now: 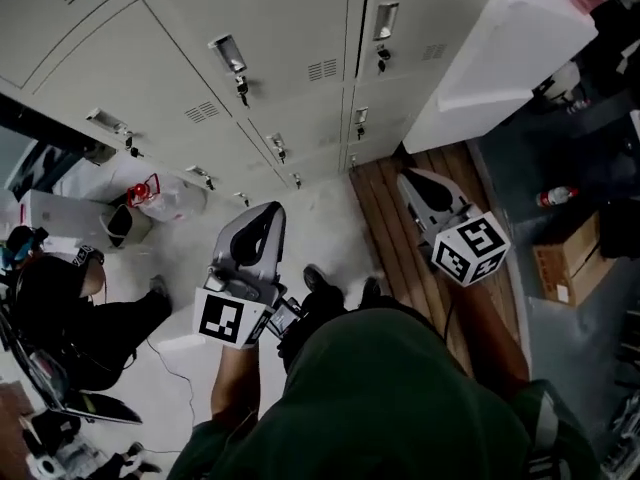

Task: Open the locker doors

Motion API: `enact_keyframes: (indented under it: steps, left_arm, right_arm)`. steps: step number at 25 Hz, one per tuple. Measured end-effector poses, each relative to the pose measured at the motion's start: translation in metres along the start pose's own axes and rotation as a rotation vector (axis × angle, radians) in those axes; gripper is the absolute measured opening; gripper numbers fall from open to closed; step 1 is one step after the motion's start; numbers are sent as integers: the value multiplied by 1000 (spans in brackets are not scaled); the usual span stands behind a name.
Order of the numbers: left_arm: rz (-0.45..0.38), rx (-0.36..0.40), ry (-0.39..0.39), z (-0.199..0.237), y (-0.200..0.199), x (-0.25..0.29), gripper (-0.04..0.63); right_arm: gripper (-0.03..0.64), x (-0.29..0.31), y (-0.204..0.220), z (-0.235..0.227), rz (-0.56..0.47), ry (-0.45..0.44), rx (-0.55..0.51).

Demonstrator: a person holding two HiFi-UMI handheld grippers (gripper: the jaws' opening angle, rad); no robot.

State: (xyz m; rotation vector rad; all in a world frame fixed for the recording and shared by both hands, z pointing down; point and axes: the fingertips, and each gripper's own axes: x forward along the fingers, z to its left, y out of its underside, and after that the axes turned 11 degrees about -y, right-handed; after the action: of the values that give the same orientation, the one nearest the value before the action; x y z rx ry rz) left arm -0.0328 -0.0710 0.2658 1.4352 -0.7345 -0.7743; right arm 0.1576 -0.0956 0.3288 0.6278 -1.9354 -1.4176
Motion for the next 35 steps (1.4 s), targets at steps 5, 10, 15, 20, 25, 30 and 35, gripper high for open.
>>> enact_keyframes:
  steps: [5,10,15,20,25,30,35]
  left_arm:
    - [64,-46,62,38,20,14,-2]
    - [76,-62,64,51,35,53,-2]
    - [113,-56,24,56,49,76,-2]
    - [55,-12,-47,48,60,106,-2]
    - [86,-47,-76,40,79,115,-2]
    - [120,-49,-109,42,97,122,-2]
    - [111,-58,-142,36,112,128,-2]
  right_arm:
    - [6,28,24,-9,20,90,55]
    - [6,58,25,-46,25,100,61]
    - [6,79,41,-71,36,55,93]
    - [6,89,40,-118,97,-21,17]
    - [6,96,65,-130,140,-37,41]
    - [6,118,89,-143,151,-67,77]
    - [6,134,109,-163,152,-89,66]
